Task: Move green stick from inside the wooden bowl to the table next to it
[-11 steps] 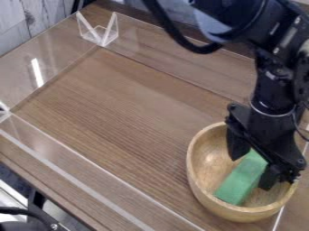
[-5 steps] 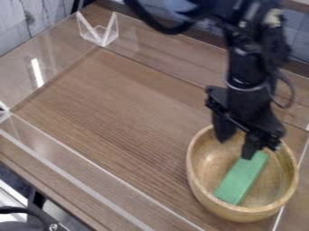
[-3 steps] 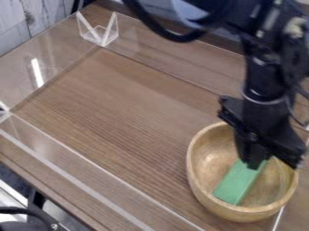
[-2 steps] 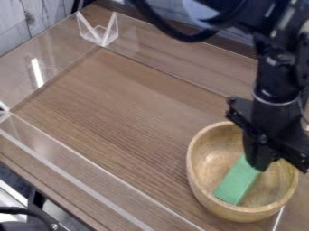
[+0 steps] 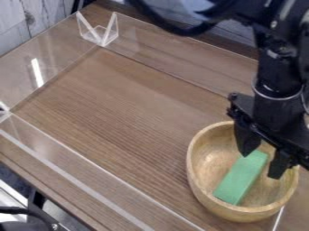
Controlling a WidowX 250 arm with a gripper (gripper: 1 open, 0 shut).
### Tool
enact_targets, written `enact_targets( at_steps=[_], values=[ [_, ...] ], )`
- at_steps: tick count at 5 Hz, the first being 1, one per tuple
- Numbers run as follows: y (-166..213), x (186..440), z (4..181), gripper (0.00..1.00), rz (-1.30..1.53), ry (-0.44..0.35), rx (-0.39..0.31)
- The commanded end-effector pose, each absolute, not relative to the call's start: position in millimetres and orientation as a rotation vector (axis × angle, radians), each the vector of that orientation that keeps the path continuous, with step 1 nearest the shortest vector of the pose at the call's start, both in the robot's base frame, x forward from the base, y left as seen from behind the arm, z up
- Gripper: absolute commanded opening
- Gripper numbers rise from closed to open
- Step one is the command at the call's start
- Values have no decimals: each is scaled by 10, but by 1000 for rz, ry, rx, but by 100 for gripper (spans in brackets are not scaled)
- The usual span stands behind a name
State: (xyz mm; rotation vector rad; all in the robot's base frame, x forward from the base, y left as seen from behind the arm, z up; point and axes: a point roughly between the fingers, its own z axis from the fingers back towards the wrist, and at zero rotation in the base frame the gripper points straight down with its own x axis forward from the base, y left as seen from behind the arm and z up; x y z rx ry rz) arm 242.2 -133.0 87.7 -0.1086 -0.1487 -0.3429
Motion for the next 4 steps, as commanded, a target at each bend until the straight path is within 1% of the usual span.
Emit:
enact_targets(
  at_steps=[1, 2, 3, 4],
  values=[
    [-1255, 2432, 1014, 100, -313, -187, -121],
    [-1156, 2425, 1047, 0, -288, -191, -120],
    [-1130, 2428, 861, 0, -268, -183, -120],
    [-1115, 2431, 722, 100, -256, -171, -120]
  ],
)
